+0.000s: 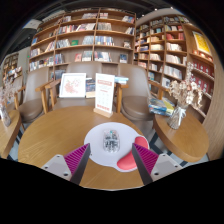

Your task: Arrange mouse

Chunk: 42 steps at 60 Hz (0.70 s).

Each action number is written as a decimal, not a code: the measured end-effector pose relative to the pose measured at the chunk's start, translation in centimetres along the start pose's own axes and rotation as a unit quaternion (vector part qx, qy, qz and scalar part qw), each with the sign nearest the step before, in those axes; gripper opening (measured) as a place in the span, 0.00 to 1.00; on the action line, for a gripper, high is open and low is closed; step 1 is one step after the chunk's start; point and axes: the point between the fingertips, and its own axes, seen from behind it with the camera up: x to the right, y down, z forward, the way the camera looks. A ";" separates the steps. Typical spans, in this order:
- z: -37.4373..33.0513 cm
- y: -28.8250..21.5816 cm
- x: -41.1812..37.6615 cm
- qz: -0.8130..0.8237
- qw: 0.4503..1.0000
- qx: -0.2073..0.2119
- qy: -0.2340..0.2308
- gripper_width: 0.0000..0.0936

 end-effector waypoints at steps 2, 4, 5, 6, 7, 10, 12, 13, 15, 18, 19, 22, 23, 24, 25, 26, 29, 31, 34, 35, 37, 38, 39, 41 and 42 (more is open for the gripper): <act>-2.6 -0.1 -0.2 -0.002 1.000 0.008 0.000 0.91; -5.5 0.0 -0.5 -0.002 1.000 0.014 -0.001 0.91; -6.8 0.2 -0.5 -0.003 1.000 0.016 -0.003 0.91; -8.1 0.4 -0.7 -0.003 1.000 0.019 -0.005 0.91; -9.3 0.7 -0.9 -0.005 1.000 0.020 -0.009 0.91; -13.0 1.7 -1.7 -0.009 1.000 0.024 -0.018 0.91; -15.5 2.5 -1.7 -0.006 0.999 0.023 -0.021 0.91; -16.6 2.9 -1.9 -0.006 0.999 0.023 -0.024 0.91; -18.7 3.7 -2.2 -0.007 0.999 0.023 -0.032 0.91; -21.4 5.1 -2.9 -0.004 0.999 0.020 -0.040 0.91; -22.2 5.6 -3.1 -0.003 0.999 0.019 -0.044 0.91; -24.5 7.0 -3.7 -0.001 0.998 0.018 -0.052 0.91; -25.0 7.3 -3.7 -0.002 0.998 0.018 -0.054 0.91; -25.6 7.7 -3.8 -0.002 0.998 0.017 -0.055 0.91; -26.2 8.0 -3.7 -0.004 0.998 0.017 -0.056 0.91; -26.6 8.4 -3.7 -0.005 0.998 0.016 -0.055 0.91; -27.8 9.5 -3.5 -0.008 0.999 0.014 -0.052 0.91; -28.5 10.2 -3.5 -0.010 0.999 0.011 -0.052 0.91; -29.3 10.8 -3.6 -0.008 0.998 0.010 -0.056 0.91; -29.6 10.8 -3.6 -0.008 0.998 0.011 -0.057 0.91; -30.0 11.0 -3.6 -0.008 0.998 0.010 -0.060 0.91; -30.0 11.2 -3.5 -0.007 0.998 0.009 -0.061 0.91; -30.2 11.2 -3.4 -0.005 0.998 0.010 -0.062 0.91; -30.5 10.9 -3.1 -0.004 0.998 0.016 -0.060 0.91; -30.6 10.7 -2.9 -0.006 0.998 0.021 -0.057 0.92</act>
